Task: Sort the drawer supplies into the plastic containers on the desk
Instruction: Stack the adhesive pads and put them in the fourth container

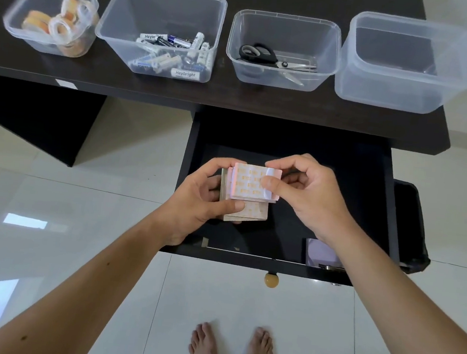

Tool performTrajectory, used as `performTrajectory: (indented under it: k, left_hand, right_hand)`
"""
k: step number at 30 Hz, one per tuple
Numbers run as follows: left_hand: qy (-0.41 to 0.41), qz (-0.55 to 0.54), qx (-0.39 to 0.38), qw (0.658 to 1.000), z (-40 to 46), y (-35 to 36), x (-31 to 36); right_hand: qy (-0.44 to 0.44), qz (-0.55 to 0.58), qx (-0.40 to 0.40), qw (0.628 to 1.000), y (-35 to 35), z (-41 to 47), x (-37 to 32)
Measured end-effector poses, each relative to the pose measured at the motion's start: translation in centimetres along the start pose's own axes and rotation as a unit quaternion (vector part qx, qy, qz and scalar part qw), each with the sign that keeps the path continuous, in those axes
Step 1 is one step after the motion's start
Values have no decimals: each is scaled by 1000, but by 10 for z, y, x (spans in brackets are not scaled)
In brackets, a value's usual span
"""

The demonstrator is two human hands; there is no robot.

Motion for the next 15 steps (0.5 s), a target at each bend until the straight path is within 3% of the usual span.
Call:
performTrajectory:
  k: [10,12,15]
  left_hand:
    - [7,9,-10,1000,1,2,-1]
    - [8,11,-11,1000,1,0,-3]
    - [5,9,-13,1000,2,0,-5]
  right_hand:
    - [0,7,-52,999,-8,0,5]
    - [35,10,-86,996,-21,-5,14]
    - [130,-80,-161,975,-49,-15,38]
Point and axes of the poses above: each hand's wrist, its own z-axis towards the middle knuckle, its own y-axis out of the palm, x = y × z, the point moved 6 cm from there along z, towards the middle knuckle, and after that the axes turned 5 degrees about -x, right-handed, at the moved point
